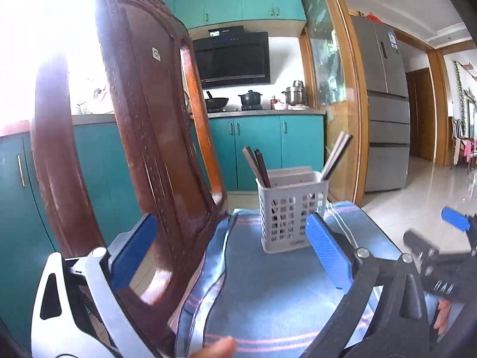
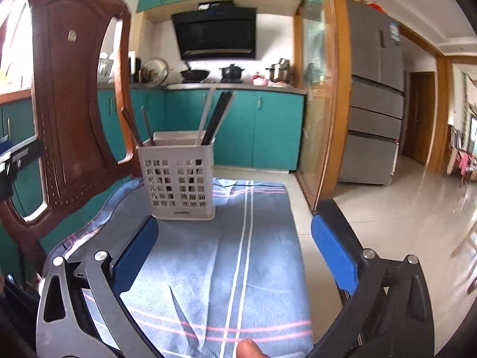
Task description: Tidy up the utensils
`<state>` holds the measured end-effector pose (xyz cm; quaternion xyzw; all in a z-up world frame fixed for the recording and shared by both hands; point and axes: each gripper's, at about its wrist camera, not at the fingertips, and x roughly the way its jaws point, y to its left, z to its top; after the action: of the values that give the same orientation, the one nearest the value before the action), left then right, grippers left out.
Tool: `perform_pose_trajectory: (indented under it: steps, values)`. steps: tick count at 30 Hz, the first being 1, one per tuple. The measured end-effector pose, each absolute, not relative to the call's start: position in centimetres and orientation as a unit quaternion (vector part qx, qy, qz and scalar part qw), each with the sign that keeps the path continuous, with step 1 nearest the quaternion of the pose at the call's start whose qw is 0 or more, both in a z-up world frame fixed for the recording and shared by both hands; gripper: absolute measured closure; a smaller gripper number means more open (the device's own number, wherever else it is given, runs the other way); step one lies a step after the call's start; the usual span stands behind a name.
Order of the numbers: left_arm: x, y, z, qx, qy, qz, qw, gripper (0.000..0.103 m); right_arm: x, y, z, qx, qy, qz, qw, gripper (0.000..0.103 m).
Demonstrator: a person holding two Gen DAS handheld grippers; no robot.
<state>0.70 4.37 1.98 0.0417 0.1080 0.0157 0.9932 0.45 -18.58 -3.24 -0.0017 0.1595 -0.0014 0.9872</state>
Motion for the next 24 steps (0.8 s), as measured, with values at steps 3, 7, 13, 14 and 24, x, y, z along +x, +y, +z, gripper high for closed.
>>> perform_pose_trajectory:
  steps: [3, 7, 13, 14, 24]
  values:
    - [0.2, 4.2, 1.4, 0.051, 0.117, 0.012, 0.992, 0.004, -0.6, -19.1, -2.7, 0.025, 0.148, 0.005, 0.989, 0.003]
    - [0.3, 3.8, 0.8, 0.070, 0.124, 0.017, 0.990, 0.004, -1.5, -18.8, -2.4, 0.039, 0.134, 0.016, 0.990, 0.003]
    - [0.5, 3.9, 0.6, 0.070, 0.129, 0.016, 0.989, 0.004, -1.9, -17.1, -2.7, 0.008, 0.126, 0.020, 0.992, 0.003]
    - [0.5, 4.0, 0.6, 0.067, 0.130, 0.016, 0.989, 0.004, -1.9, -16.9, -2.7, 0.000, 0.126, 0.019, 0.992, 0.003]
    - [0.6, 4.2, 0.5, 0.047, 0.133, 0.009, 0.990, 0.004, -2.1, -16.6, -2.8, -0.004, 0.118, 0.015, 0.993, 0.003]
